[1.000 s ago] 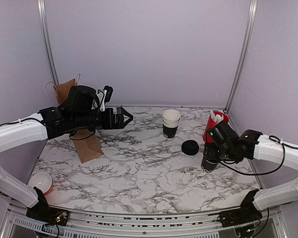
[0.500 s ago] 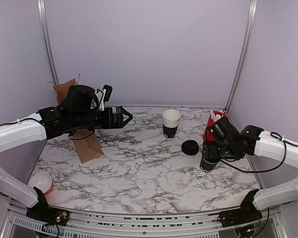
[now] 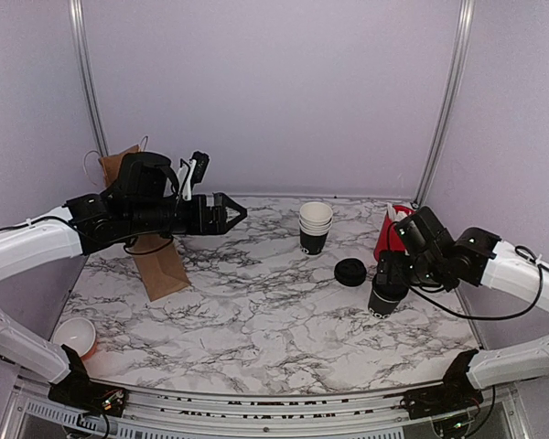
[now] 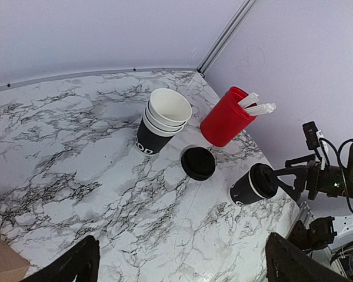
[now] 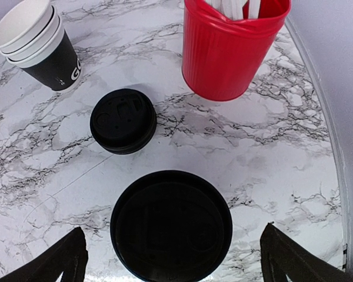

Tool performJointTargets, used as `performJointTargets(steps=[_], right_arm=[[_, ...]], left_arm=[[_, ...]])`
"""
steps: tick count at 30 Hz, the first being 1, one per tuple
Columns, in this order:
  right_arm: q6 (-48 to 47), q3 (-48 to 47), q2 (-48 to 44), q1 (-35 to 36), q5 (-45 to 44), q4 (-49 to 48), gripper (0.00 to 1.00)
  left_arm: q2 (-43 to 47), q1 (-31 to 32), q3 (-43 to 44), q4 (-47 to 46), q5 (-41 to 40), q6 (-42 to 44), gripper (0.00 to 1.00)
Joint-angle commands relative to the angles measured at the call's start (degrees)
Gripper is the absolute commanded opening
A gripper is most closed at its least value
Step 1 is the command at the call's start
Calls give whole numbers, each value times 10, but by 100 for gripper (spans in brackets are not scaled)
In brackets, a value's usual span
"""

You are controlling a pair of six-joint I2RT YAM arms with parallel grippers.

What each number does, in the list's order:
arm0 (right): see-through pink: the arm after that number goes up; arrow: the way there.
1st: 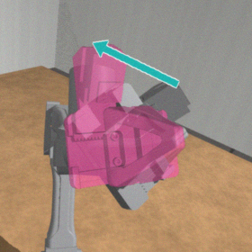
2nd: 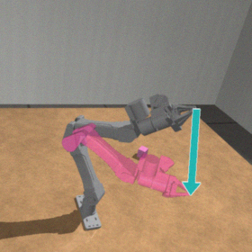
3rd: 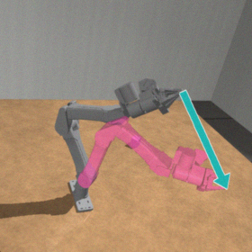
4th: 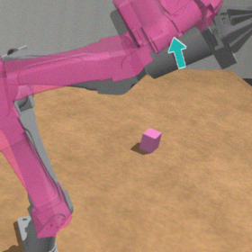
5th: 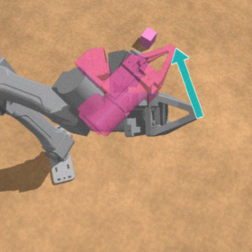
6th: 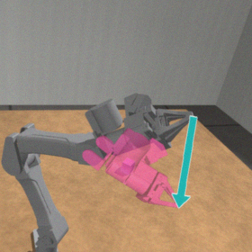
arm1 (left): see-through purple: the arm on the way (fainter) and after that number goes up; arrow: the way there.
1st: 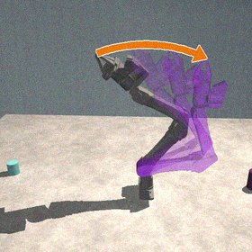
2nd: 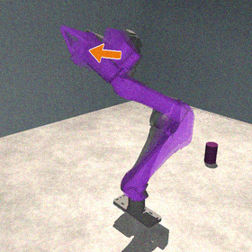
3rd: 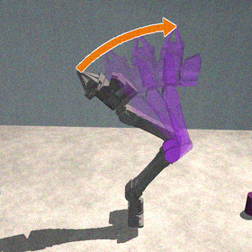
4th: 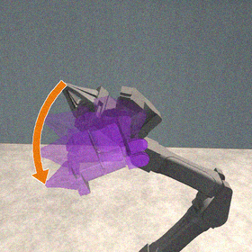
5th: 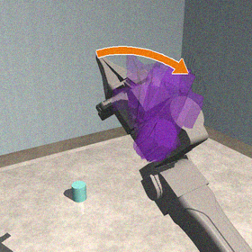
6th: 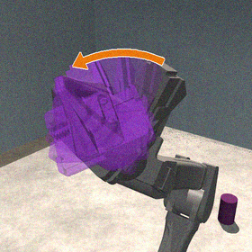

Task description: Pack the takeout coffee

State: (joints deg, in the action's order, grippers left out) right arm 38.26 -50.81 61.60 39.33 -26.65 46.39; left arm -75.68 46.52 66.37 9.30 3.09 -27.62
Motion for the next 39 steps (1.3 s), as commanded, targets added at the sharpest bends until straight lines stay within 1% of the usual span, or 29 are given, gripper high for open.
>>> performJointTargets(steps=[1, 6, 11, 18, 23, 27, 33, 39], right_arm=[[-21, -25, -14, -5, 12, -28, 100], [-29, -35, -19, -3, 14, -36, 100], [-47, -34, -46, -4, 23, -74, 100], [-78, -47, -60, -4, 25, -97, 100], [-115, -69, -54, -4, 26, -100, 100], [-137, -65, -68, -4, 40, -126, 100], [-155, -66, -81, -4, 57, -150, 100], [-164, -57, -92, -4, 85, -176, 100]], left_arm=[[21, 7, 33, -4, 25, 20, 99], [33, 17, 50, -3, 24, 26, 99], [52, 25, 59, -2, -2, 32, 99], [76, 26, 67, 15, -49, 17, 99], [76, 26, 132, 125, -152, 23, 99], [85, 26, 175, 194, -239, 3, 99], [102, 20, 205, 269, -349, -43, 99], [109, -7, 243, 354, -461, -85, 98]])
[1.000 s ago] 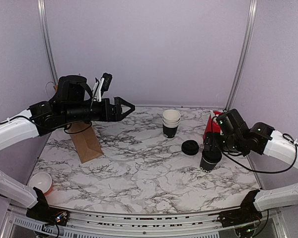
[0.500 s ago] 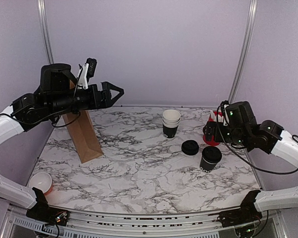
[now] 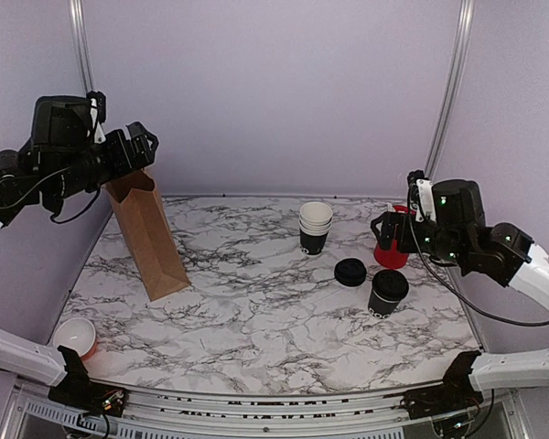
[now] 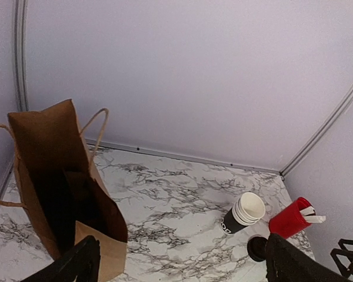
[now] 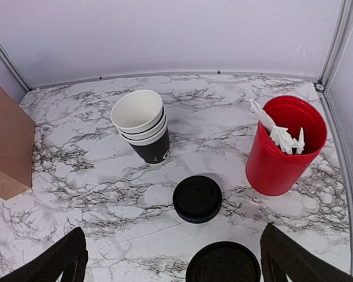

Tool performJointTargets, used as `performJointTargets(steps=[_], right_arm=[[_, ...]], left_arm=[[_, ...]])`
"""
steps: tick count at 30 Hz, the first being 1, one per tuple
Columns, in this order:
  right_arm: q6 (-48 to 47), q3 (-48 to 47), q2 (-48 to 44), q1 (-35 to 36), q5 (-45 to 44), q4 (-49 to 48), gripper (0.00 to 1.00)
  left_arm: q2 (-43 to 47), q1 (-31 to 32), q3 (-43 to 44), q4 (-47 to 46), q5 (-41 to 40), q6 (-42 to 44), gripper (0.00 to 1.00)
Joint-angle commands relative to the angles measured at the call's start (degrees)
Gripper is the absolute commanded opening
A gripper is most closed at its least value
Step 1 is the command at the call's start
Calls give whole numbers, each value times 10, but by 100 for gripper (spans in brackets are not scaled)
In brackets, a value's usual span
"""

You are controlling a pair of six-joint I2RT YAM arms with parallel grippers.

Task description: Pack the takeout coffee

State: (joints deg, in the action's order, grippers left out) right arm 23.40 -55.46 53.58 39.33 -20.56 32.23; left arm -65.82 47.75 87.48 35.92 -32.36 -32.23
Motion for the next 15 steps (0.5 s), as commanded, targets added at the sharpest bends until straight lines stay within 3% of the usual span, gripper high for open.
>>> performJointTargets(steps=[1, 6, 15], right_arm=[[-15, -10, -13, -4, 29, -36, 100], [-13, 2, -23, -4, 47, -43, 100], [-23, 6, -24, -4, 86, -59, 100]], left_arm=[[9, -26, 41, 104, -118, -46, 98], [-3, -77, 69, 171, -153, -68, 94], [-14, -223, 29, 169, -73, -49, 74]])
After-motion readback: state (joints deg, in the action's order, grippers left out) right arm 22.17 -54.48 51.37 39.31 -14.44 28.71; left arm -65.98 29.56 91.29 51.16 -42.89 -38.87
